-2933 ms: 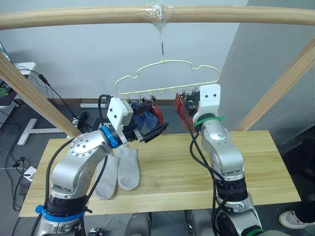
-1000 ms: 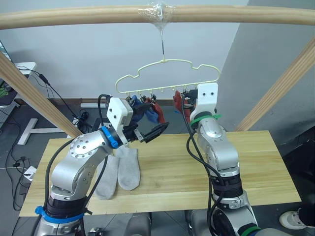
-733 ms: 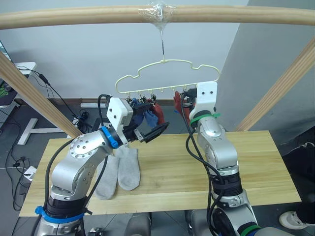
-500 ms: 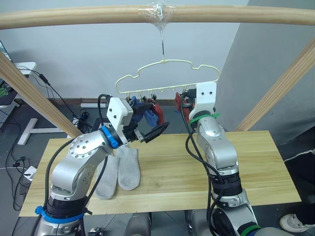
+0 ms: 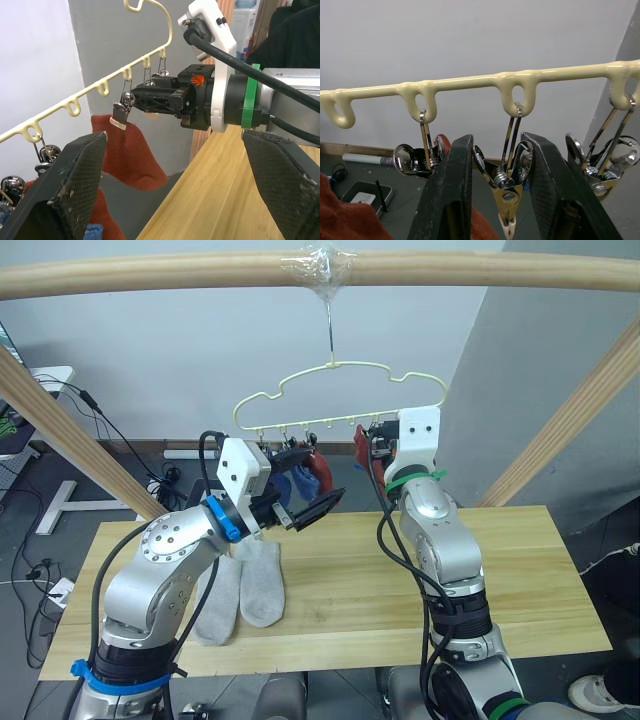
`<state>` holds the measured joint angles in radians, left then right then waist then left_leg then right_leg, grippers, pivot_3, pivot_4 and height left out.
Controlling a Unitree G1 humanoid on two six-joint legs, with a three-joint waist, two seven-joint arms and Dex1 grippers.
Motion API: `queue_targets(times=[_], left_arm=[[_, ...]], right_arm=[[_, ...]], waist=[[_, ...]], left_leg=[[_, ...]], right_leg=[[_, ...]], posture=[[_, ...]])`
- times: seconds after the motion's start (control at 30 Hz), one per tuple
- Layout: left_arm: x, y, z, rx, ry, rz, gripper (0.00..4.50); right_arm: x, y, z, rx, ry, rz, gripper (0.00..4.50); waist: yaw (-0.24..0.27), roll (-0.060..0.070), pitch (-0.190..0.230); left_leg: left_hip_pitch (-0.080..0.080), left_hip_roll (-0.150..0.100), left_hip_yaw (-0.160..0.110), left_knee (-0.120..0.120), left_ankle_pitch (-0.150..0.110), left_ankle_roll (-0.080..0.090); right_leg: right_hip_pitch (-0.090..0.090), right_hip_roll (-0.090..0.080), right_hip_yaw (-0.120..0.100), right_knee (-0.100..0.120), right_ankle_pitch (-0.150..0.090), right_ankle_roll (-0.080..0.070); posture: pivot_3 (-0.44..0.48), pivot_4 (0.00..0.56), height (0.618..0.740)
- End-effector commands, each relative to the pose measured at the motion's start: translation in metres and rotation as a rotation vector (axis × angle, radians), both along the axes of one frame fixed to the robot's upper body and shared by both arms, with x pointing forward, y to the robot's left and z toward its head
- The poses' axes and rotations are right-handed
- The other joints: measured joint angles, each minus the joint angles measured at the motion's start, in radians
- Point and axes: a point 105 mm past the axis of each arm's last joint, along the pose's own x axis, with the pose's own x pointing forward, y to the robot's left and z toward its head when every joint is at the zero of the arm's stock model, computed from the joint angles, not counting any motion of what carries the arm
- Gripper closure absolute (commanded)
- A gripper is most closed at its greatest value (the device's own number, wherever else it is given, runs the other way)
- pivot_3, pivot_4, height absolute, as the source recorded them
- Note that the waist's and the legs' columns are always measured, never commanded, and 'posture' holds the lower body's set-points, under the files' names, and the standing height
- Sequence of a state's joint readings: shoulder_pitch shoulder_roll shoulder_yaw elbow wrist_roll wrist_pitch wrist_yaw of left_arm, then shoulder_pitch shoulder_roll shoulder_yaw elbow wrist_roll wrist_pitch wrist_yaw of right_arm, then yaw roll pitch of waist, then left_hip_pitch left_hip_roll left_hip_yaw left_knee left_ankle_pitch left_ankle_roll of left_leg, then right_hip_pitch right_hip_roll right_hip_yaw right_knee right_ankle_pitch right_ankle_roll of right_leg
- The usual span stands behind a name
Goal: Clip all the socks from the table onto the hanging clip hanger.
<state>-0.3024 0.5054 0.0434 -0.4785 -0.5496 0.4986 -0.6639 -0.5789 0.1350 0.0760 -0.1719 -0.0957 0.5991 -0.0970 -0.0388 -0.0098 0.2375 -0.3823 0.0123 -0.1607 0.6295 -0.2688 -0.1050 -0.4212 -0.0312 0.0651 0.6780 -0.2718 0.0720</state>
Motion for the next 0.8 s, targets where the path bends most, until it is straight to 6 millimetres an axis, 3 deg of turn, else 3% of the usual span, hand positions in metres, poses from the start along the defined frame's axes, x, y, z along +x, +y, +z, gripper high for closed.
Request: queue_targets(times=[0.03,0.6,0.8], left_arm=[[-0.0072,-0.0049,0.008,-0.002,-0.036,-0.028,0.0],[-0.0067,-0.0055,0.0106,-0.012,-0.039,-0.023,0.0],[-0.0073,-0.0069,0.0134,-0.027,-0.039,-0.031,0.0]], right_arm=[[-0.0038,0.0047,0.0188,0.017,-0.071,0.011,2.95],[0.0009,0.0096,0.023,0.035,-0.077,0.028,2.95],[0.0007,0.0047,0.0222,0.034,-0.081,0.019,4.13]], waist=[[0.0,0.0,0.0],[0.001,0.0,0.0],[0.001,0.0,0.0]], left_leg=[[0.0,0.0,0.0,0.0,0.0,0.0],[0.0,0.0,0.0,0.0,0.0,0.0],[0.0,0.0,0.0,0.0,0.0,0.0]], right_leg=[[0.0,0.0,0.0,0.0,0.0,0.0],[0.0,0.0,0.0,0.0,0.0,0.0],[0.0,0.0,0.0,0.0,0.0,0.0]], posture=[[0.093,0.207,0.74],[0.1,0.209,0.74],[0.098,0.219,0.74]])
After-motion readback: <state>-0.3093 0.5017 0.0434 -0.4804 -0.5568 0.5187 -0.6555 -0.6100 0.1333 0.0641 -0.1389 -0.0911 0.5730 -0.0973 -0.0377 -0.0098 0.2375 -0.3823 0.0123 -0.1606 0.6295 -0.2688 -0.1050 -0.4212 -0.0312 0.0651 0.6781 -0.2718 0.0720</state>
